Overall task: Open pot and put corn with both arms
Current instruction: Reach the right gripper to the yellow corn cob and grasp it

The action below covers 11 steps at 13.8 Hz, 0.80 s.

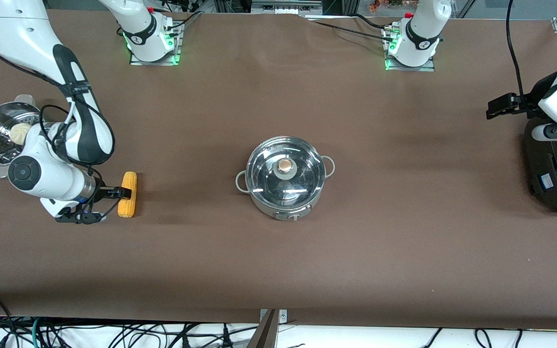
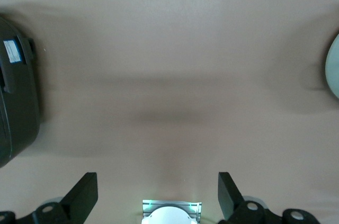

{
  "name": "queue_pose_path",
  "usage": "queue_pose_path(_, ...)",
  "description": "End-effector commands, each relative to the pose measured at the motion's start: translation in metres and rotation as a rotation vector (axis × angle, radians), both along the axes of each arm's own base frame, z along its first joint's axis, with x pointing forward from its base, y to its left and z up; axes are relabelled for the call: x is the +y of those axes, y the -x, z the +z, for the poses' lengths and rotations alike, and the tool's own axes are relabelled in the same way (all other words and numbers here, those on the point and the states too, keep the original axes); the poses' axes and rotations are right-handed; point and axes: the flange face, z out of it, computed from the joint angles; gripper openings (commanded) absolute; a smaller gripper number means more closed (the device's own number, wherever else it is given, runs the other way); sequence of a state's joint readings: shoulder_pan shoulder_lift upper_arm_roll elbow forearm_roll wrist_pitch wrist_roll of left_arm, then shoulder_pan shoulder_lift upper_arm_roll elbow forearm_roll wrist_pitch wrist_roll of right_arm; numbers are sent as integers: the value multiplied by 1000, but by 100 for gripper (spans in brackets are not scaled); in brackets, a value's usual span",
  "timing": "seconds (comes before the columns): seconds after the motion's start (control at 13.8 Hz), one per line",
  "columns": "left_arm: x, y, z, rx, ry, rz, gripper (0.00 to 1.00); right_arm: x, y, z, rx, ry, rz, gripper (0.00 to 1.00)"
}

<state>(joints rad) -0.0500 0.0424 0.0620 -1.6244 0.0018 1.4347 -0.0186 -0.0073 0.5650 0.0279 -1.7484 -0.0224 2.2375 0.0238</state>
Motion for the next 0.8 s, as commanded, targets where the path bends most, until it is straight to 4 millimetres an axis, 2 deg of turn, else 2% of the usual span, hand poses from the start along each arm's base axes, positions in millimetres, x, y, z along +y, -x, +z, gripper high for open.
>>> queue_pose_path(0.0, -23, 11, 7, -17, 31, -31, 100, 4, 6, -15, -31, -15, 2, 100)
queue_pose_path(0.22, -78, 10, 7, -18, 83, 90, 100, 5, 8, -27, -47, -15, 5, 100)
queue_pose_path(0.36, -135, 10, 2, -50, 66, 142, 100, 5, 8, -34, -57, -16, 6, 100)
queue_pose_path(0.65, -228, -1, -35, -82, 83, 240, 100, 5, 7, -43, -63, -17, 6, 100)
queue_pose_path(0.73, -253, -4, -47, -91, 96, 224, 100, 5, 8, -45, -60, -17, 6, 96)
